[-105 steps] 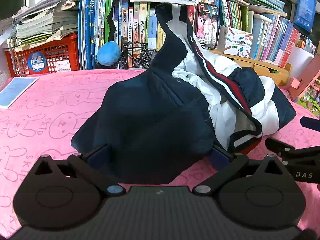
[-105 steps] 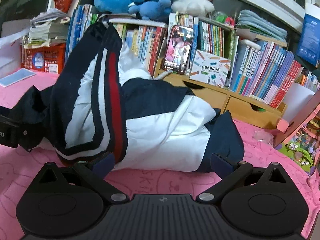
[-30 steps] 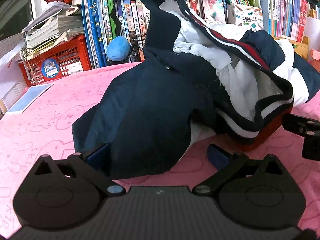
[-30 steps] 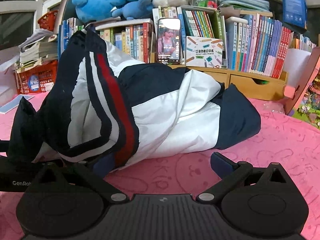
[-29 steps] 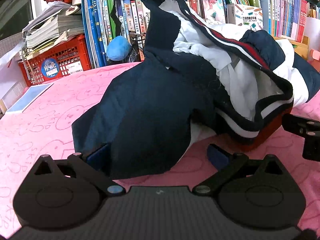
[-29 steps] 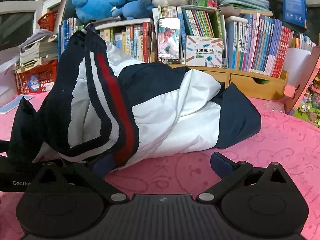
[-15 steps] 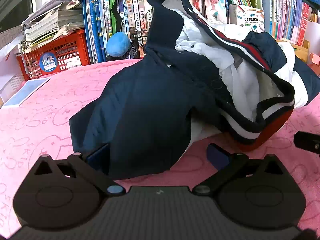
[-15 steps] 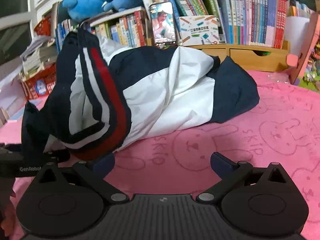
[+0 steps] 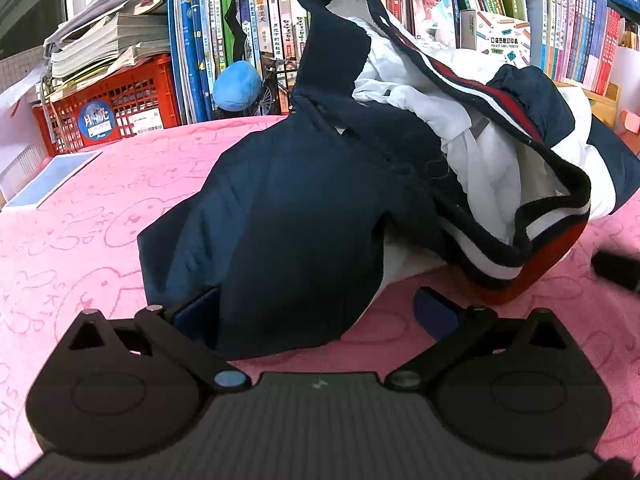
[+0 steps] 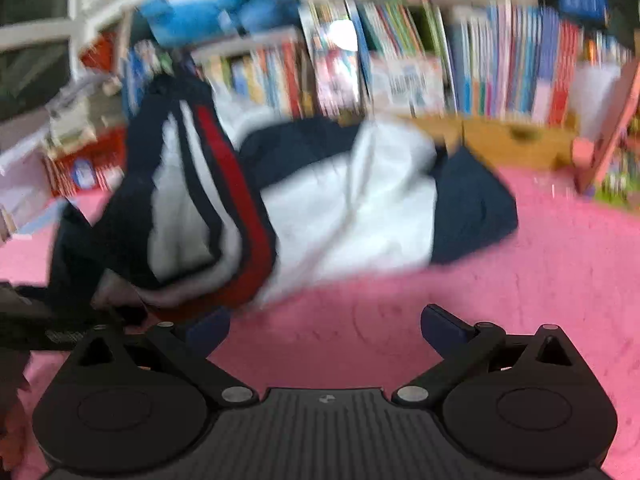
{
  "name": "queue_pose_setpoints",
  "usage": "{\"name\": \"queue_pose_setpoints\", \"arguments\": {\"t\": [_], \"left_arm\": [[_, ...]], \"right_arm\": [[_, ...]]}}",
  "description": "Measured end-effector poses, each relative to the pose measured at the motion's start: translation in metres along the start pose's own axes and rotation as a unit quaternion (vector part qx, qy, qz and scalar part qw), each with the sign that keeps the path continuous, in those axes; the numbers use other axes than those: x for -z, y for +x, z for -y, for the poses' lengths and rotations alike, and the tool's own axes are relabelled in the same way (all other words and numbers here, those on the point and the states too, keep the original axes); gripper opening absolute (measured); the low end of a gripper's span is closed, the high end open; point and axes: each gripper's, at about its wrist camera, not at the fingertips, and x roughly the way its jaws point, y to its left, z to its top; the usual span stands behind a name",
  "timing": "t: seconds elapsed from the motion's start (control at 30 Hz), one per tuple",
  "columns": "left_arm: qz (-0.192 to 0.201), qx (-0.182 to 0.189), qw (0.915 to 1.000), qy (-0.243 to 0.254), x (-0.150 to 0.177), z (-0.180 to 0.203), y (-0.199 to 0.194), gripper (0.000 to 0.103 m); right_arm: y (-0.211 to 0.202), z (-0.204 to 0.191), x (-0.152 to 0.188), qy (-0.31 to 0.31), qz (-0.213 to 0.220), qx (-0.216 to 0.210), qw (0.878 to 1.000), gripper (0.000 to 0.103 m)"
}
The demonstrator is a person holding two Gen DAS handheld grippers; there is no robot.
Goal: Fold clothes
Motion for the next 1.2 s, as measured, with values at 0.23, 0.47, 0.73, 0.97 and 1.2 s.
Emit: {"name": "queue_pose_setpoints", "arguments": {"t": [0.23,0.47,0.73,0.97,1.2], "left_arm": [[-0.003,0.006,0.9999,-0.012,0.0,-0.004,0.0,0.103],[-0.005,0.01,0.9995,-0.03,-0.001,-0.009,0.0,0.103],[-0.006,0.012,0.9992,-0.039,-0.002,-0.012,0.001,0.103],[-0.008,0.012,0.9991,-0.039,-0.002,-0.012,0.001,0.103],[-0.005,0.019,0.9988,-0.045,-0.003,-0.014,-0.001,0.103]], "right_arm": [[0.04,-0.061,-0.043,-0.143,0.004,0.017,0.99,0.093],[0.059,-0.043,-0.065,-0.081,-0.02,0.079,0.993,0.046],[0.0,0.03,-0.038,-0.053,0.007,0.231,0.972,0.049],[-0.022,0.001,-0.023,-0.153,0.05,0.18,0.97,0.099],[0.03,-0.059,-0.032,-0.262,0.041,0.126,0.956,0.079]]}}
